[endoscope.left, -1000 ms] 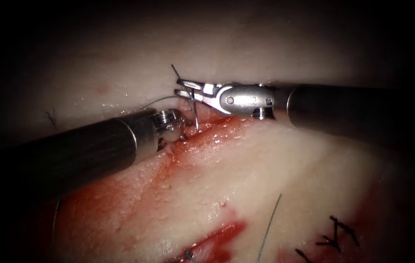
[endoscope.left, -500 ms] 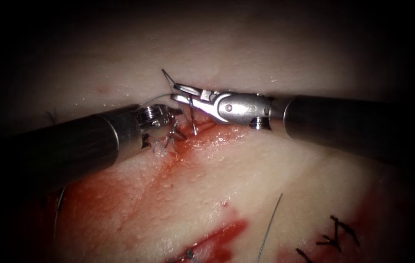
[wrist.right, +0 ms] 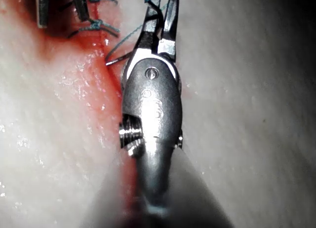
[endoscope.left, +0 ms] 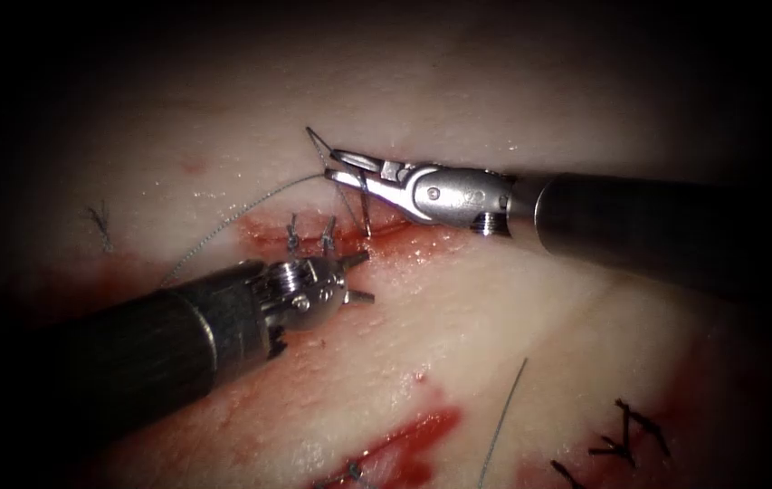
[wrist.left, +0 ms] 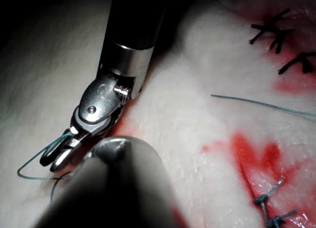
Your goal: Wound Closure
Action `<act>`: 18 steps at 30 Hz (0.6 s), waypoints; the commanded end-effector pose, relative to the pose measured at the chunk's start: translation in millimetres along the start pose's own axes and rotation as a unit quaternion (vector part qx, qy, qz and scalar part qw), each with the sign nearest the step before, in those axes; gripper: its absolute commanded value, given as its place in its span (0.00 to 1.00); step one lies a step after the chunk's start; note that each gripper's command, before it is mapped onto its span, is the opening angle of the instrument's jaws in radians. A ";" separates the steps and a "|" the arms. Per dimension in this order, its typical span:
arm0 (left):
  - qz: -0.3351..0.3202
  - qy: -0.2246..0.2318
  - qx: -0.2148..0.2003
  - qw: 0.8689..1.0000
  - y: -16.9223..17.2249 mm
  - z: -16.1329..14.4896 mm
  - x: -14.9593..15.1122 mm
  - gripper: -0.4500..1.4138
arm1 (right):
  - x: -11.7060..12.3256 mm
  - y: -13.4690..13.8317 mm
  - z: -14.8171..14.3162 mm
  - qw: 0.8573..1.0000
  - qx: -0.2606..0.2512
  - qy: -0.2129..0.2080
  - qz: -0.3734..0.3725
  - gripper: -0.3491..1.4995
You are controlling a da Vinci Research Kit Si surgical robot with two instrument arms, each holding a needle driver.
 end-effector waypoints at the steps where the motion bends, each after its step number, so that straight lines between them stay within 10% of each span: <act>1: 0.003 0.002 0.001 1.000 -0.2 0.7 0.4 0.49 | -0.5 0.0 1.0 1.000 0.000 0.002 0.004 0.00; 18: 0.019 -0.010 -0.025 0.999 1.4 6.9 -2.6 0.44 | 0.2 0.6 1.0 0.999 -0.009 0.005 0.045 0.00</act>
